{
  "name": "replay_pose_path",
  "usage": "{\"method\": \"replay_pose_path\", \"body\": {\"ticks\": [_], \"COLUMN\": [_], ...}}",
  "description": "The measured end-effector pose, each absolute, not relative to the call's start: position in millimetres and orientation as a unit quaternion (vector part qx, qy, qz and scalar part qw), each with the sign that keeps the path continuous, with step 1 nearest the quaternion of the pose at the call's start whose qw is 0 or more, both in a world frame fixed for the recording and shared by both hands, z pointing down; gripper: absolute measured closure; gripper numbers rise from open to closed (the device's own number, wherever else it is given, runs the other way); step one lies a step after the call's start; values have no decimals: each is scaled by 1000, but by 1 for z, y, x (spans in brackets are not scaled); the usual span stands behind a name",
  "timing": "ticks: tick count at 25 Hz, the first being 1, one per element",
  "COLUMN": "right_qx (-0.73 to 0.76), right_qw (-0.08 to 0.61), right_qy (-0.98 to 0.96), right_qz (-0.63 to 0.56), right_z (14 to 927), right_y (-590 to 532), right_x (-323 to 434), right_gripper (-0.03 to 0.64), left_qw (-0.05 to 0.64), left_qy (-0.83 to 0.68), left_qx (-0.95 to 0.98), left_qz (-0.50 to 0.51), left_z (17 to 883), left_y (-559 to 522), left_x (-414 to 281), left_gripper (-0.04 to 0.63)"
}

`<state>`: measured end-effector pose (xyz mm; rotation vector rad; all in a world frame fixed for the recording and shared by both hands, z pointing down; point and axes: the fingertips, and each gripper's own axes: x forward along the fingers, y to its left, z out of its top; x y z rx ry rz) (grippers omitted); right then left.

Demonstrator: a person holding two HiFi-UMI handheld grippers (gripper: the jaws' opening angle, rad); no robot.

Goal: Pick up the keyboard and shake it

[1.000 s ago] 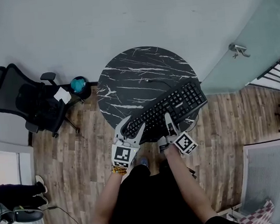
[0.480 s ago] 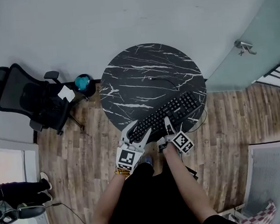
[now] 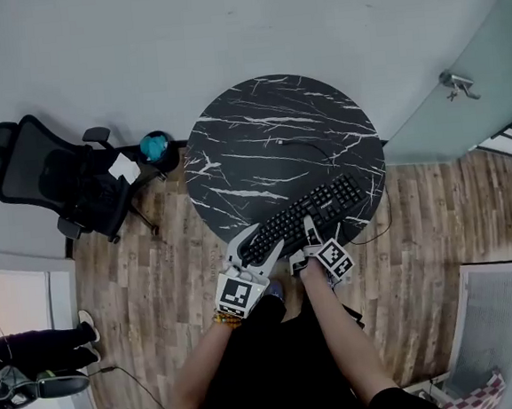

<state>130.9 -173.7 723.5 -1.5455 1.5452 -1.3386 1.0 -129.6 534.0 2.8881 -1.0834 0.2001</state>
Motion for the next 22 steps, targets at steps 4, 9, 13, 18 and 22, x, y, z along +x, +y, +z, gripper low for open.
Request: {"method": "replay_pose_path", "body": {"ticks": [4, 9, 13, 18, 22], "right_qx": [-581, -580, -592, -603, -589], "right_qw": [278, 237, 178, 128, 60], "right_qy": [553, 527, 541, 552, 594], "right_qz": [-529, -574, -571, -562, -545], "right_z": [749, 786, 798, 803, 806], "right_y": [-174, -169, -166, -167, -175], "right_x": [131, 133, 132, 133, 128], "right_gripper": [534, 523, 511, 477, 376], "left_qw": [37, 72, 80, 88, 94], "left_qy": [-349, -352, -350, -359, -367], "left_qx": [934, 930, 930, 927, 923], "left_qz": [71, 82, 81, 69, 64], "left_z": [549, 579, 589, 594, 600], "left_y": [-131, -128, -127, -131, -134], "left_x": [-1, 0, 0, -1, -1], "left_gripper": [373, 373, 373, 373, 373]}}
